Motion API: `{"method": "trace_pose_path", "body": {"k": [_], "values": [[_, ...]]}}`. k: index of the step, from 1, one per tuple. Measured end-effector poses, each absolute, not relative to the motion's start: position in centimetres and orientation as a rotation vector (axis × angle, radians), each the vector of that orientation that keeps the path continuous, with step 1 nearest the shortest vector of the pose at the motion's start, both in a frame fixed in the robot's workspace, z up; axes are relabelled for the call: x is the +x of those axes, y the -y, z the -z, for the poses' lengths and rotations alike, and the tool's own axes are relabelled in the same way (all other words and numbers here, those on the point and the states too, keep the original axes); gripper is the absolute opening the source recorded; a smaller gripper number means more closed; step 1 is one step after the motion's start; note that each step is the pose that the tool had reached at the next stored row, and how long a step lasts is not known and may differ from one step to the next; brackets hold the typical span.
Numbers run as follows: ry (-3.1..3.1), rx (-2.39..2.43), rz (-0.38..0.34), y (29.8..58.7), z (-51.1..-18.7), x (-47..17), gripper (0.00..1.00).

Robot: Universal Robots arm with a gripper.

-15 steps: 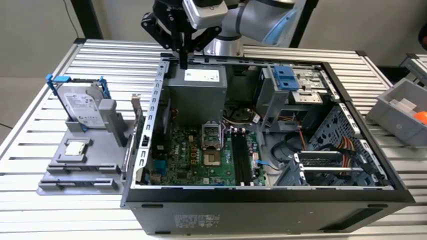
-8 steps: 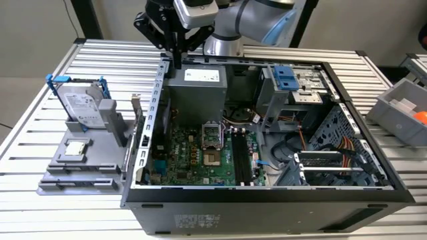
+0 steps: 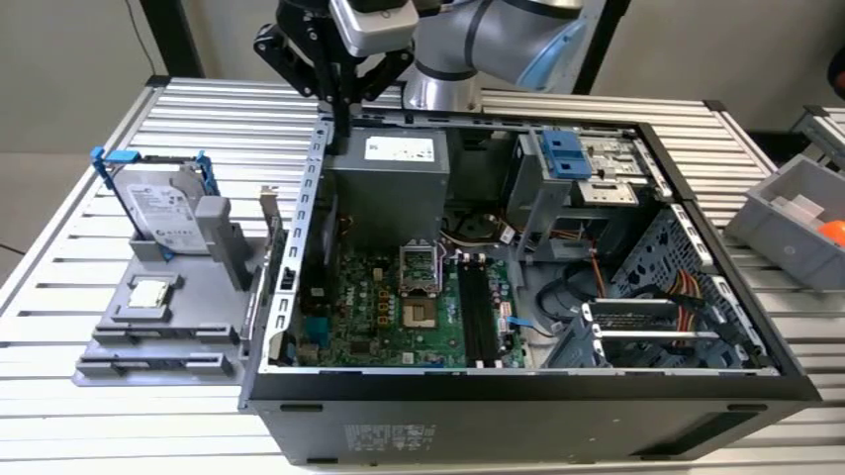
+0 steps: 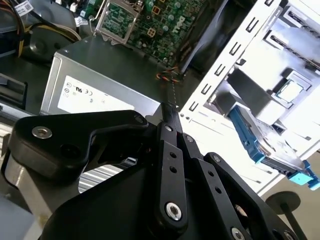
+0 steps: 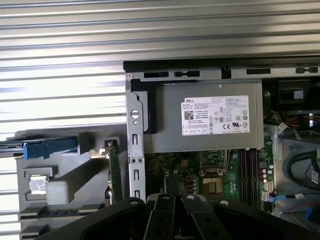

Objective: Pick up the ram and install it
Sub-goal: 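Reach for the ram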

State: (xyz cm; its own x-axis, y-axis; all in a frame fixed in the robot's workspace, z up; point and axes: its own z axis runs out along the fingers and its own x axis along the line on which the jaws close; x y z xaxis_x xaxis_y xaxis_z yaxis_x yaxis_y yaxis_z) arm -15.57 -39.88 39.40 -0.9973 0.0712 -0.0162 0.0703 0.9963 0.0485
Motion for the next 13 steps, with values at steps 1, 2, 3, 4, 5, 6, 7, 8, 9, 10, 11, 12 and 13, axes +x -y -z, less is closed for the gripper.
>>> {"method": "trace_pose_path", "body": {"k": [1, 2, 3, 4, 5, 6, 7, 8, 9, 10, 11, 12, 13], "values": [[-3.121, 0.111, -0.075, 39.88, -39.40, -15.63, 0.00], [-3.121, 0.111, -0.075, 39.88, -39.40, -15.70, 0.00], [-3.121, 0.110, -0.075, 39.88, -39.40, -15.76, 0.00], [-3.121, 0.111, -0.075, 39.88, -39.40, -15.81, 0.00], [-3.121, 0.111, -0.075, 39.87, -39.41, -15.85, 0.00], [-3.121, 0.111, -0.075, 39.88, -39.41, -15.88, 0.00], [-3.121, 0.111, -0.075, 39.88, -39.40, -15.93, 0.00], [-3.121, 0.111, -0.075, 39.88, -39.40, -15.97, 0.00], [-3.121, 0.111, -0.075, 39.88, -39.40, -16.00, 0.00], [-3.121, 0.110, -0.075, 39.88, -39.40, -16.03, 0.00], [-3.121, 0.111, -0.075, 39.88, -39.40, -16.05, 0.00], [-3.121, 0.110, -0.075, 39.88, -39.40, -16.07, 0.00], [-3.121, 0.111, -0.075, 39.88, -39.40, -16.09, 0.00]]}}
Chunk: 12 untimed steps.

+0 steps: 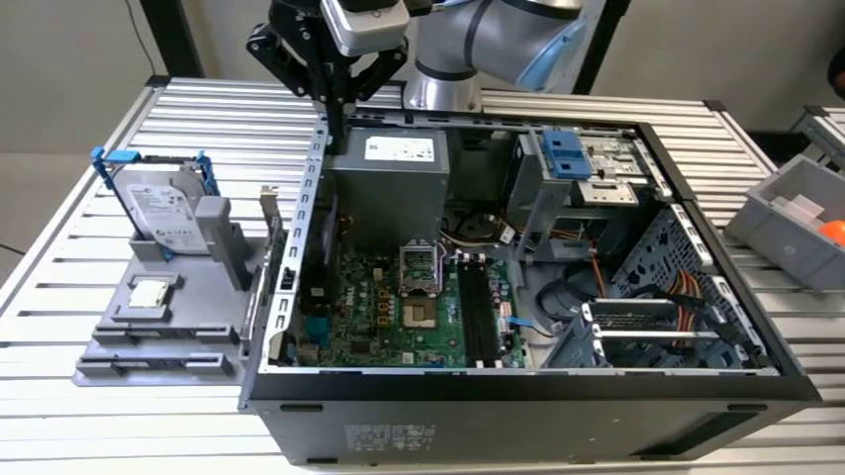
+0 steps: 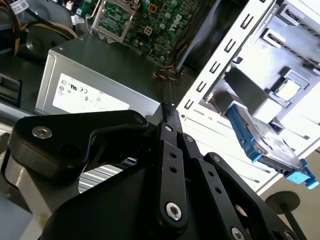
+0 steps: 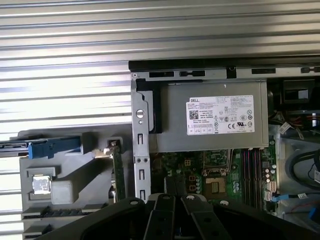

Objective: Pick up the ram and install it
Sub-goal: 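Reach for the ram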

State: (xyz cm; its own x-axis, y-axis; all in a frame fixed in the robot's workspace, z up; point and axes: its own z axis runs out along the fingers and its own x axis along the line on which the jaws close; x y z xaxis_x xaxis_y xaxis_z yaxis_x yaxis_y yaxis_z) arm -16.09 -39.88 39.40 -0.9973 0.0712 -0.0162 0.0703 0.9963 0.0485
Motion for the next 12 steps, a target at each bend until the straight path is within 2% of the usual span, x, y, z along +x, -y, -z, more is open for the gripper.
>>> {"method": "trace_pose_path", "body": {"k": [12], "values": [[-3.121, 0.111, -0.075, 39.88, -39.40, -16.66, 0.00]]}}
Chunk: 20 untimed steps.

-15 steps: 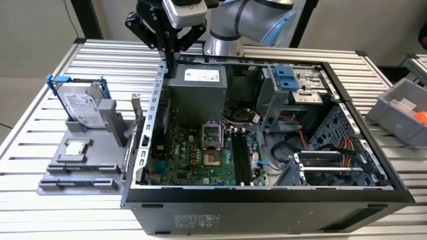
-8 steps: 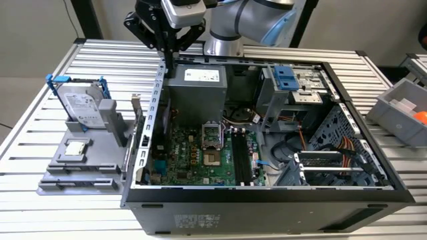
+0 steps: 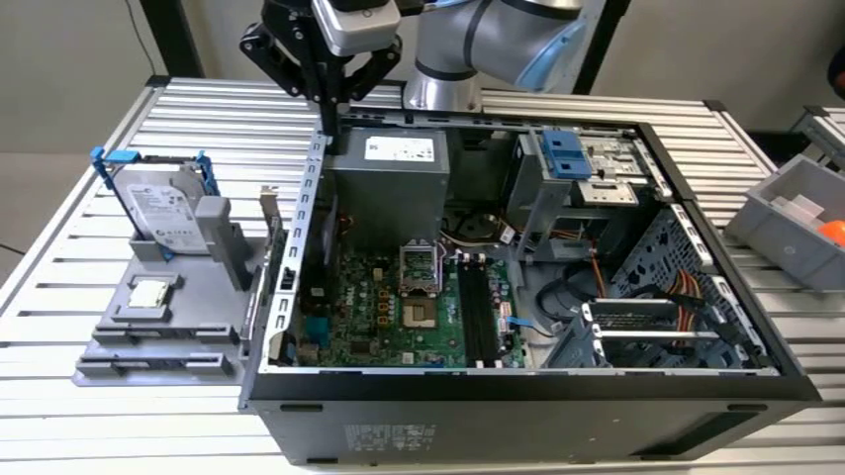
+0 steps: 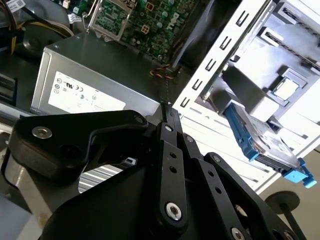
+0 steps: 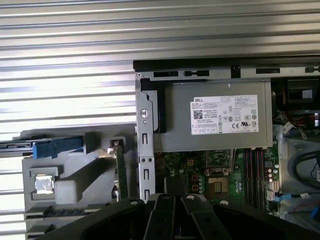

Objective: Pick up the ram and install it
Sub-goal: 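Reach for the ram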

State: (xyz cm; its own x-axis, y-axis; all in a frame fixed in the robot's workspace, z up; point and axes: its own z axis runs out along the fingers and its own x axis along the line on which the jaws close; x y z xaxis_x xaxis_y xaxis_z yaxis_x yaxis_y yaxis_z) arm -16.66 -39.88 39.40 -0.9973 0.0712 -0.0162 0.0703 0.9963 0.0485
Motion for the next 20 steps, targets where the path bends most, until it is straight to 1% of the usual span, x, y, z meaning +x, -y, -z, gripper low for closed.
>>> {"method": "trace_pose_path", "body": {"k": [20], "values": [[-3.121, 0.111, -0.075, 39.9, -39.4, -18.6, 0.00]]}}
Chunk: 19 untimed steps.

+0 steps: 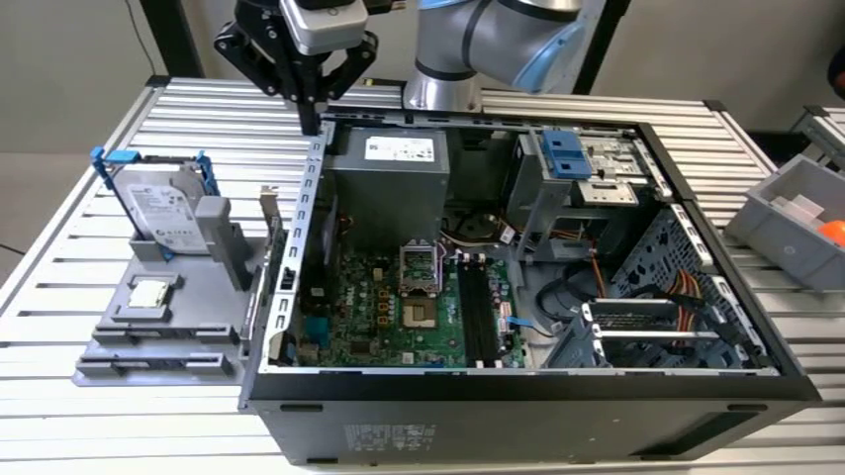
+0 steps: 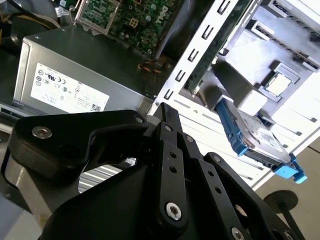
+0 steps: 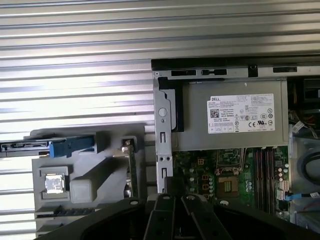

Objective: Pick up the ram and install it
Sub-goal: 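Reach for the ram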

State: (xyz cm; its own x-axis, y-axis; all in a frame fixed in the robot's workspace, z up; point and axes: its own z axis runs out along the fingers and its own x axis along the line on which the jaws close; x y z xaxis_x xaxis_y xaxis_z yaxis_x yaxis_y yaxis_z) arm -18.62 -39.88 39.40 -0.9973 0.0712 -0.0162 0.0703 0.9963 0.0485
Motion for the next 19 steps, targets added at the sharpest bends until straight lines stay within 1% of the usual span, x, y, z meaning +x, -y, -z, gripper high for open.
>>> {"method": "trace_pose_path", "body": {"k": [19], "values": [[-3.121, 0.111, -0.075, 39.9, -39.4, -20.4, 0.00]]}}
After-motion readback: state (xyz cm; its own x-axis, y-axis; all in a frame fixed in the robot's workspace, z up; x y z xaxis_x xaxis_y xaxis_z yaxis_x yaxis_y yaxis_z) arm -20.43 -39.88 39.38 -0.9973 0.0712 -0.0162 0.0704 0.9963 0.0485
